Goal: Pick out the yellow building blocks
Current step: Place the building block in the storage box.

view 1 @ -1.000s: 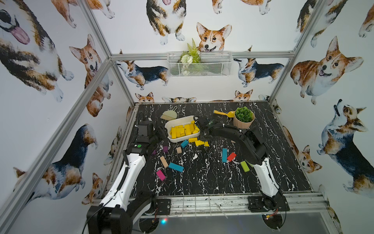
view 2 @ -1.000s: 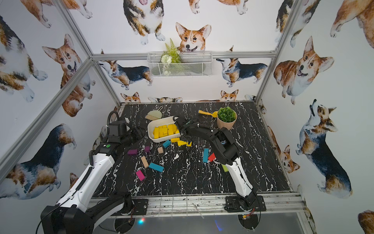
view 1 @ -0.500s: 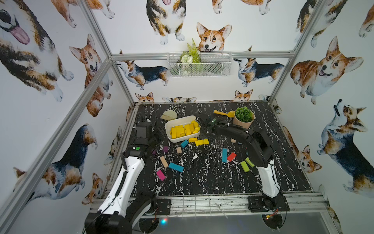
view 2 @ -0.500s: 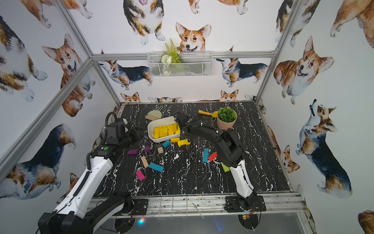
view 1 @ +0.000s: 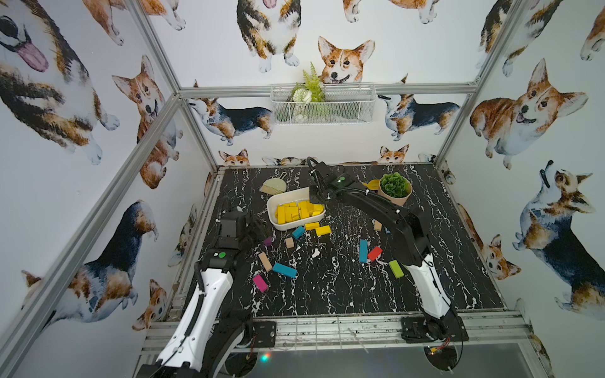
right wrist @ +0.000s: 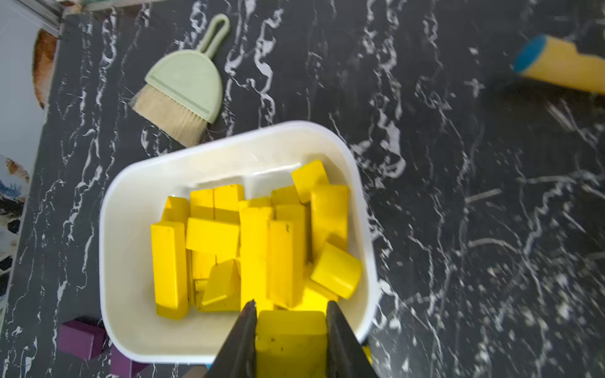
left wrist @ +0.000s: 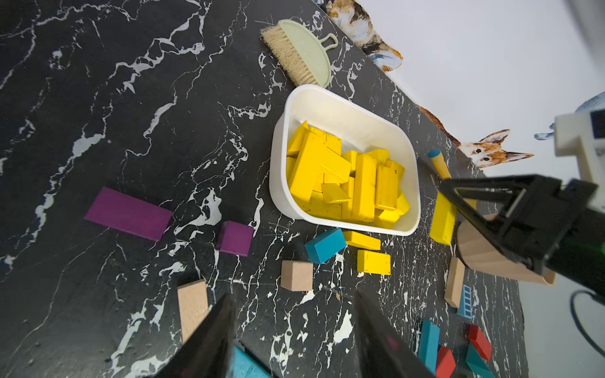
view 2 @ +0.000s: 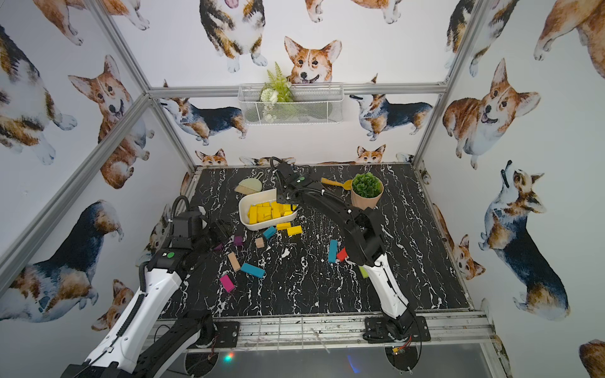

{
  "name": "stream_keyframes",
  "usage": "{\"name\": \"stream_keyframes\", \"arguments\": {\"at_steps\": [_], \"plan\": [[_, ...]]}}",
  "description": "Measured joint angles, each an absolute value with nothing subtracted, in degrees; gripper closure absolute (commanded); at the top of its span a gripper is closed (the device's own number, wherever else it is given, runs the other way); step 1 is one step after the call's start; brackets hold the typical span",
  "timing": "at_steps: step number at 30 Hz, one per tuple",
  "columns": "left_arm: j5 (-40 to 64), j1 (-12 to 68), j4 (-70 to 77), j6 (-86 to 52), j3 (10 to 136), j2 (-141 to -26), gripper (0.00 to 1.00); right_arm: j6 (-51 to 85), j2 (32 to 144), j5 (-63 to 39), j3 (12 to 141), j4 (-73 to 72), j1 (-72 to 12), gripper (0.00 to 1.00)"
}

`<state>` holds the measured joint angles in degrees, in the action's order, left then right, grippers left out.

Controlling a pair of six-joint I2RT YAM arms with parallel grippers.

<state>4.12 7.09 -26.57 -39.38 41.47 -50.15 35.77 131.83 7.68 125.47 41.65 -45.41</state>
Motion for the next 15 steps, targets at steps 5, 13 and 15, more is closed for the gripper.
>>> {"name": "stream_keyframes", "arguments": {"at_steps": [5, 13, 15], "plan": [[2.94, 7.09, -29.3, -38.41, 41.74, -47.09, 0.4, 34.7, 139.57, 4.99, 133.82, 41.74, -46.15, 0.74], [1.58, 7.09, -32.01, -37.26, 42.19, -44.95, 0.4, 35.22, 144.31, 1.19, 134.17, 35.92, -47.51, 0.72], [1.52, 7.09, -32.21, -37.15, 42.24, -44.95, 0.4, 35.68, 144.97, 0.91, 133.86, 34.48, -47.64, 0.69]]}}
